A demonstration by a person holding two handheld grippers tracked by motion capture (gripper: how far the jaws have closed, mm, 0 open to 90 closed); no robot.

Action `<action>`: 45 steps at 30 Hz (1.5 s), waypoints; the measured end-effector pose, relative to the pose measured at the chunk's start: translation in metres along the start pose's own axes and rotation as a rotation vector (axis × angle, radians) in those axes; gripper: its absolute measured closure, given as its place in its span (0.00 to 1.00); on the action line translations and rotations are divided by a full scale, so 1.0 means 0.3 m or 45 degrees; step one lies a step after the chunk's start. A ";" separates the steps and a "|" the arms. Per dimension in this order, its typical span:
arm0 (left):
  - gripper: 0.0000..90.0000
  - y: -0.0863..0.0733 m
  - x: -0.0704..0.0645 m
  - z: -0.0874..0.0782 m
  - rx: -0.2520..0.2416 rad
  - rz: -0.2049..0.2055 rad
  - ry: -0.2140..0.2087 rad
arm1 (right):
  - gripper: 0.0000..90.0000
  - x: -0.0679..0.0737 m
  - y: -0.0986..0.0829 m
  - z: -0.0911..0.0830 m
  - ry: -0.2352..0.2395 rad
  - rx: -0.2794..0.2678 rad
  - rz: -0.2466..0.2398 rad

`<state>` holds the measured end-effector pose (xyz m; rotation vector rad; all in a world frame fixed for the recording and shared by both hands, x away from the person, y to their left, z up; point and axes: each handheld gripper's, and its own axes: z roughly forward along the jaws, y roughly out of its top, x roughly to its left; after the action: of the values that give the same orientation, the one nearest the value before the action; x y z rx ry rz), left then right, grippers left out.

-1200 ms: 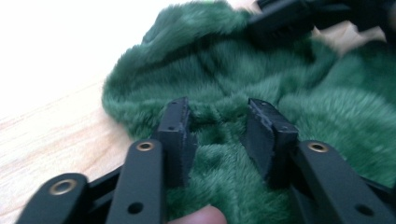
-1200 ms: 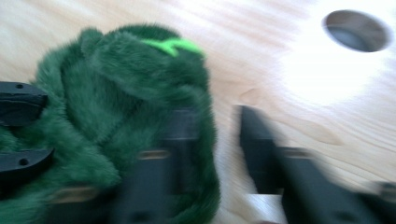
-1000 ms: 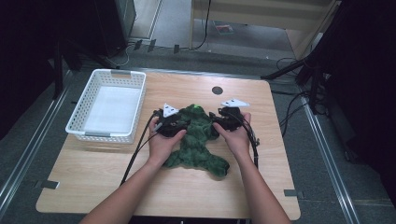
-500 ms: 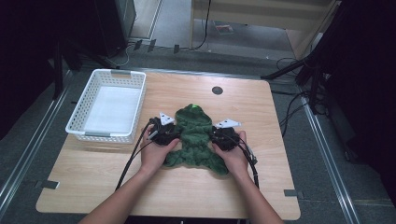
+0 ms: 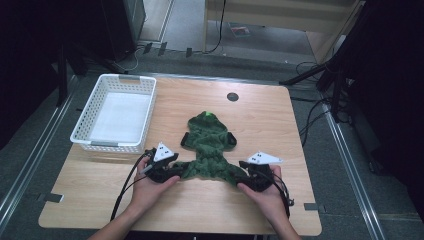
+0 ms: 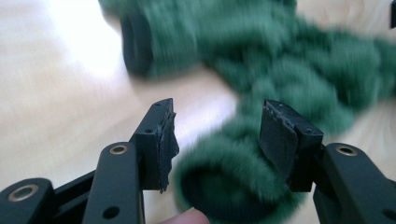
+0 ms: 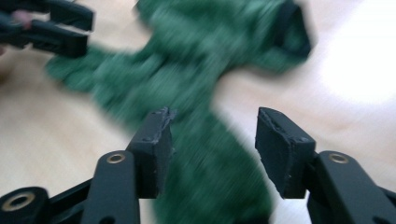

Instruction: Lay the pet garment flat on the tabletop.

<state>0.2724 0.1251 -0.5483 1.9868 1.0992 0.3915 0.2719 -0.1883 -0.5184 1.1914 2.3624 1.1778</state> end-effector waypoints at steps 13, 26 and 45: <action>0.92 -0.037 0.000 -0.030 0.033 0.146 0.082 | 0.96 -0.009 -0.081 0.012 -0.225 0.111 -0.107; 0.37 -0.095 0.070 -0.192 -0.292 -0.032 -0.052 | 0.42 -0.016 -0.092 -0.047 -0.151 -0.155 -0.042; 0.04 -0.294 0.335 -0.511 -0.364 -0.254 0.246 | 0.09 -0.142 -0.182 -0.212 -0.301 -0.228 0.103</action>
<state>0.1886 0.3097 -0.5327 1.5988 1.2720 0.6068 0.2347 -0.2745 -0.5243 1.2964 2.0097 1.1736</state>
